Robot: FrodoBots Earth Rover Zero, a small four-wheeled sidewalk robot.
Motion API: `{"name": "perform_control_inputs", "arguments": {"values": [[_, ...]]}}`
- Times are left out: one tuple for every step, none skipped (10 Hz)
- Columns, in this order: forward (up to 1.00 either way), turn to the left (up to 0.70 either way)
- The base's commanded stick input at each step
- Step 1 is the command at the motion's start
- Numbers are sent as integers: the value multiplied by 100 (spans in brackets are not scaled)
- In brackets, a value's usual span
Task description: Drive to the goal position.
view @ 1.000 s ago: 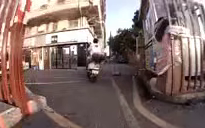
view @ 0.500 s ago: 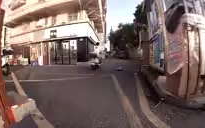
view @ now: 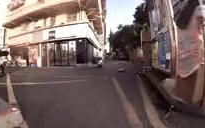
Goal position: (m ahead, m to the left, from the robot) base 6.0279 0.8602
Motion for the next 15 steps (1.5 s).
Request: {"name": "perform_control_inputs", "arguments": {"values": [[45,-25],[45,-14],[45,-2],[45,0],[45,0],[45,0],[45,0],[45,0],[45,-2],[45,-21],[45,-27],[45,-27],[45,-26],[45,2],[45,0]]}}
